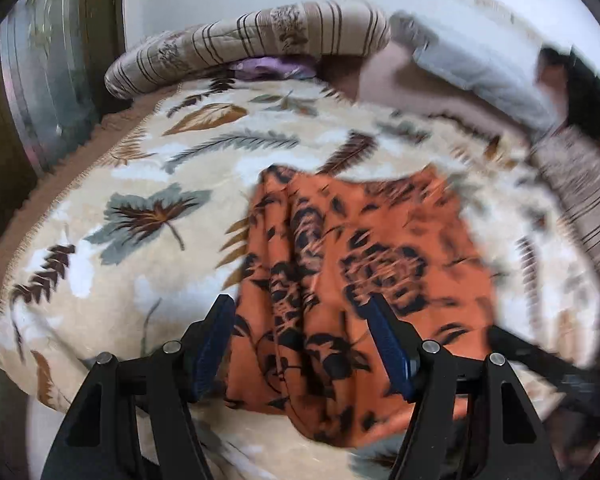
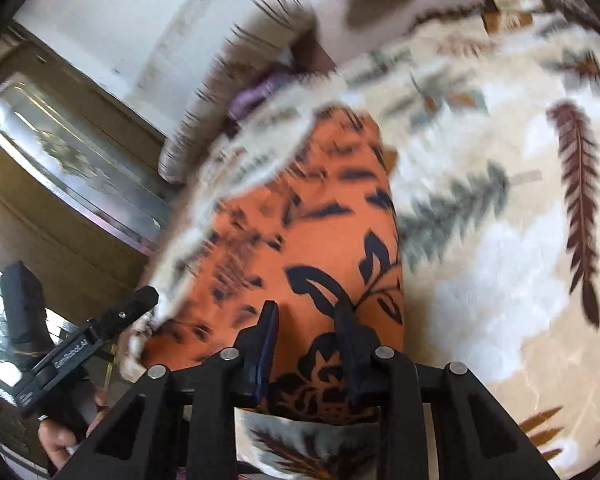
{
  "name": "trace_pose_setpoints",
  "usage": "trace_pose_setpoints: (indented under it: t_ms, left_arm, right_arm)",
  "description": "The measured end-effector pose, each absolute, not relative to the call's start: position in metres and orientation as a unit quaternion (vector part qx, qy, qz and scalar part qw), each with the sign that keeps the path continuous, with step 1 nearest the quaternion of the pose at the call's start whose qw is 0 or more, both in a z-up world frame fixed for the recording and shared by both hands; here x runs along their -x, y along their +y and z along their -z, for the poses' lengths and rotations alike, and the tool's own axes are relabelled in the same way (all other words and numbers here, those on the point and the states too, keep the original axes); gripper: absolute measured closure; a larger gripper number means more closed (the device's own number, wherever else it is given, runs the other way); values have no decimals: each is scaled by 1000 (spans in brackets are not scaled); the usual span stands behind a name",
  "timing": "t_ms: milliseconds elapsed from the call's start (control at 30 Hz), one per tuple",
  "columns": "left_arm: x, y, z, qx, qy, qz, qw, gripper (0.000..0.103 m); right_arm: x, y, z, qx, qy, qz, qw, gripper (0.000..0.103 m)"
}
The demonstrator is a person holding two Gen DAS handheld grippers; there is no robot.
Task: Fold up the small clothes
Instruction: 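Release and press the narrow folded blouse flat with both tools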
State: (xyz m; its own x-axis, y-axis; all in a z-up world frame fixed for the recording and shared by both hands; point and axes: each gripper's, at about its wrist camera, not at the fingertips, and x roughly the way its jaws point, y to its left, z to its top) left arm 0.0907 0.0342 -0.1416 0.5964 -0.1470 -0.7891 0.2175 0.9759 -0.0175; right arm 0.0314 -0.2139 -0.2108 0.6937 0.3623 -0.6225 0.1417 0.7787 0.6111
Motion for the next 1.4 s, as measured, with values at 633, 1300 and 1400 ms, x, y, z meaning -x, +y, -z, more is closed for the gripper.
trace_pose_setpoints:
  t_ms: [633,1300,1400]
  left_arm:
    - [-110,52,184,-74,411,52,907,19]
    - [-118,68,194,-18,429,38,902,0]
    - [-113,59,193,-52,411,29,910,0]
  right_arm:
    - [-79,-243,171,-340,372,-83,860,81]
    - [-230,-188,179,-302,466,-116,824,81]
    - [-260,-161,213,-294,521,-113,794,81]
